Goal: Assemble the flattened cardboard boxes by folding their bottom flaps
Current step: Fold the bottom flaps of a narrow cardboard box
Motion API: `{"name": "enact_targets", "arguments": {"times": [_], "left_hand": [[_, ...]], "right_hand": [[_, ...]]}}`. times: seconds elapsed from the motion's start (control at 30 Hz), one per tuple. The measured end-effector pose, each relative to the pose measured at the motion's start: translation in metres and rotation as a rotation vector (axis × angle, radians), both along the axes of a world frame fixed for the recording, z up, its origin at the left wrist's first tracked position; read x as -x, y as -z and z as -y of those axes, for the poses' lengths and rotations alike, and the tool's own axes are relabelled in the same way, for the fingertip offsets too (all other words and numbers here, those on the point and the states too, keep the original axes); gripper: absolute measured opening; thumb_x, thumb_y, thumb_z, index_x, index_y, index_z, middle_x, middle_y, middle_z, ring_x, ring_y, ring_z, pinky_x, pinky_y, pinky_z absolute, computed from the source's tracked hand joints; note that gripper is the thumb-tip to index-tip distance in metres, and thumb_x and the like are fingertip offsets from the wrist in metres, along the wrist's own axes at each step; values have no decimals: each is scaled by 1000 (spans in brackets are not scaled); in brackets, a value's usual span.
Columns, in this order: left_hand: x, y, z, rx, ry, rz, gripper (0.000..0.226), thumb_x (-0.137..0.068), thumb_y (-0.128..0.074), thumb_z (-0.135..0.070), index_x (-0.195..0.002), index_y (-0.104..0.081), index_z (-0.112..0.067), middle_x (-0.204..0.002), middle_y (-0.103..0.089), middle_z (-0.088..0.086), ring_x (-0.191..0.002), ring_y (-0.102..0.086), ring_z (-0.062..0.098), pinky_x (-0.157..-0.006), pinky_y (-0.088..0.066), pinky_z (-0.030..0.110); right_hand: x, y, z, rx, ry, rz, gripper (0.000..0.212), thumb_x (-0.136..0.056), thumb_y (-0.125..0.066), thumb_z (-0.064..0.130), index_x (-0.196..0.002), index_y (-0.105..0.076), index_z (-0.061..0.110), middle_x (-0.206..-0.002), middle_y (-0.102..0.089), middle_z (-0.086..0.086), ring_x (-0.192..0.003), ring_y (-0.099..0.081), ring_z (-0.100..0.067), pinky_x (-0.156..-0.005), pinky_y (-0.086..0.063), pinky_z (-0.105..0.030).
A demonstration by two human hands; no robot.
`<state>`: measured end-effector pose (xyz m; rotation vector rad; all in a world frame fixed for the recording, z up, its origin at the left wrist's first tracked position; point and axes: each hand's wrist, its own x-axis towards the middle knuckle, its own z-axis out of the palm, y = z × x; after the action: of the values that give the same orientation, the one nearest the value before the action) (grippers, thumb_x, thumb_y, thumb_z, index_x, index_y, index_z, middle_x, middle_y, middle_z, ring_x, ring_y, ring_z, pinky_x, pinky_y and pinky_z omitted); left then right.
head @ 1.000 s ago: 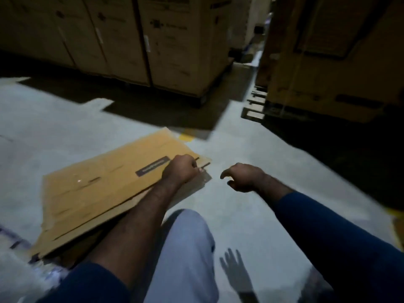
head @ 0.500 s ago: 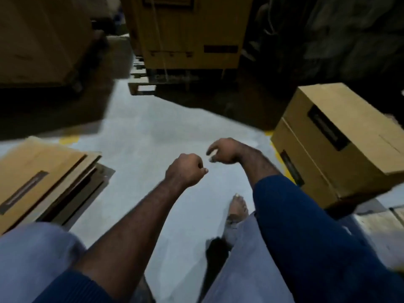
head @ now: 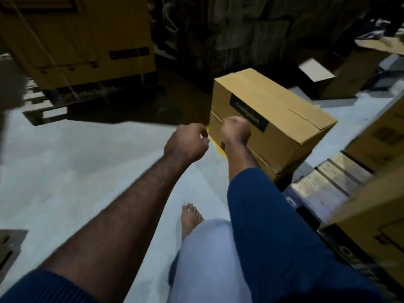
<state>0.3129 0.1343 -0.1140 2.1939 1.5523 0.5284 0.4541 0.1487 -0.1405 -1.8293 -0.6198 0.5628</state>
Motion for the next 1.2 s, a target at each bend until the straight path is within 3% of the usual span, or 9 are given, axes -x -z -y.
{"name": "enact_targets", "arguments": {"times": [0.1,0.2,0.3,0.43,0.53,0.7,0.87,1.07,1.2], "left_hand": [[-55,3,-7,2,123,-30,27,-92,-58,-20,-115,-70,-30,-113,-71,3,-99,-67,25,-85,-59,44],[-115,8,-7,43,279,-86,41,-91,-55,-10,-124,-66,-30,-124,-68,5,-111,-64,25,-92,-57,44],[-163,22,-2,88,383,-128,49,-88,-51,-6,-131,-62,-27,-134,-62,5,-123,-58,25,-98,-54,44],[-194,50,2,152,423,-100,47,-93,-54,-9,-138,-57,-22,-141,-54,9,-124,-56,26,-98,-53,44],[-204,62,-3,181,410,-87,52,-93,-54,-8,-143,-52,-22,-145,-50,10,-126,-54,28,-99,-54,46],[-209,71,-24,181,342,-18,50,-97,-54,-7,-145,-49,-22,-147,-46,8,-123,-55,27,-98,-54,44],[-202,90,-49,212,249,82,53,-95,-53,-3,-145,-49,-19,-143,-52,11,-128,-54,28,-102,-51,44],[-183,99,-67,244,77,271,45,-96,-54,-7,-137,-56,-25,-138,-48,17,-112,-62,31,-92,-56,39],[-170,106,-71,255,78,190,52,-97,-65,-15,-145,-51,-28,-150,-38,16,-129,-51,31,-97,-53,38]], "right_hand": [[-55,23,19,76,217,73,38,-95,-55,13,-130,-66,15,-129,-64,-10,-114,-64,-31,-82,-48,-28],[-108,41,34,112,309,212,49,-92,-57,9,-142,-56,14,-153,-41,-10,-131,-52,-32,-101,-50,-37],[-146,44,43,192,353,163,64,-94,-58,9,-155,-39,17,-165,-18,-11,-138,-41,-30,-108,-45,-37],[-173,51,46,135,366,-16,68,-98,-57,9,-159,-28,10,-162,-27,-12,-139,-44,-29,-101,-42,-27],[-173,61,42,78,305,-11,72,-98,-58,8,-162,-25,16,-167,-25,-7,-142,-45,-30,-106,-48,-34],[-171,76,38,-123,415,-113,67,-96,-58,1,-157,-36,20,-162,-34,-8,-132,-53,-27,-98,-57,-38],[-148,75,35,-350,515,-274,49,-98,-51,-1,-145,-51,12,-145,-54,-13,-119,-59,-20,-86,-56,-21],[-76,92,22,-426,233,-506,37,-103,-49,5,-138,-53,14,-125,-62,-5,-103,-71,-18,-80,-61,-26],[-84,124,25,-435,387,-799,34,-104,-47,19,-134,-58,9,-133,-63,-17,-116,-67,-27,-100,-53,-38]]}}
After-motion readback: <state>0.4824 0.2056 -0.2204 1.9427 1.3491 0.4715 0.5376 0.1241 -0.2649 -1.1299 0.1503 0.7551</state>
